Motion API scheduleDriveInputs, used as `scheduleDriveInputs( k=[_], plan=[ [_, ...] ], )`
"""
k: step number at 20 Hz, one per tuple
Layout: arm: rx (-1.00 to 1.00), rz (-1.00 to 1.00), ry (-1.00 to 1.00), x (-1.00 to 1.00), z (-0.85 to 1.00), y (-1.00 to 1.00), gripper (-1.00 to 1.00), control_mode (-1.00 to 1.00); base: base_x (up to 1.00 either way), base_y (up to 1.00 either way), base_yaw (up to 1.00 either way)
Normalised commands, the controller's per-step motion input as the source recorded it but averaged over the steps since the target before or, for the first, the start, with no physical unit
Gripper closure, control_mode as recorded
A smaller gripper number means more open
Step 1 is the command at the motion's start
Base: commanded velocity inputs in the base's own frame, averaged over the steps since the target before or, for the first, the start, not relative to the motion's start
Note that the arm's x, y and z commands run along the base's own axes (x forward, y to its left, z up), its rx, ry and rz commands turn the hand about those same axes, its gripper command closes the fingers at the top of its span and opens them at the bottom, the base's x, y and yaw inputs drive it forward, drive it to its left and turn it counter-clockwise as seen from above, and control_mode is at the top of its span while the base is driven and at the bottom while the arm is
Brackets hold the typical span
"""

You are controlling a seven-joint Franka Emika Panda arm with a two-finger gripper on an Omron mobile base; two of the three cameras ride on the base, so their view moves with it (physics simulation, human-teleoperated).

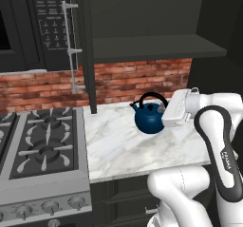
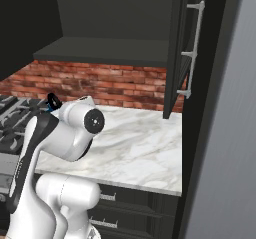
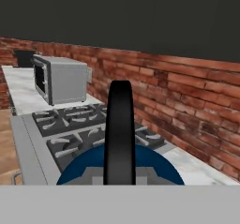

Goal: Open the cabinet, pick the kettle from the cabinet, and place it in the sink.

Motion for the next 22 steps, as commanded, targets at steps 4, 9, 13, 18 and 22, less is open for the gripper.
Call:
scheduleDriveInputs(
  k=[4, 9, 13, 18, 22],
  plan=[
    [0.00, 0.00, 0.00, 0.00, 0.00, 0.00, 1.00, -1.00, 0.00, 0.00, 0.00],
    [0.00, 0.00, 0.00, 0.00, 0.00, 0.00, 1.00, -1.00, 0.00, 0.00, 0.00],
    [0.00, 0.00, 0.00, 0.00, 0.00, 0.00, 1.00, 1.00, 0.00, 0.00, 0.00],
    [0.00, 0.00, 0.00, 0.00, 0.00, 0.00, 1.00, 1.00, 0.00, 0.00, 0.00],
    [0.00, 0.00, 0.00, 0.00, 0.00, 0.00, 1.00, 1.00, 0.00, 0.00, 0.00]
  ],
)
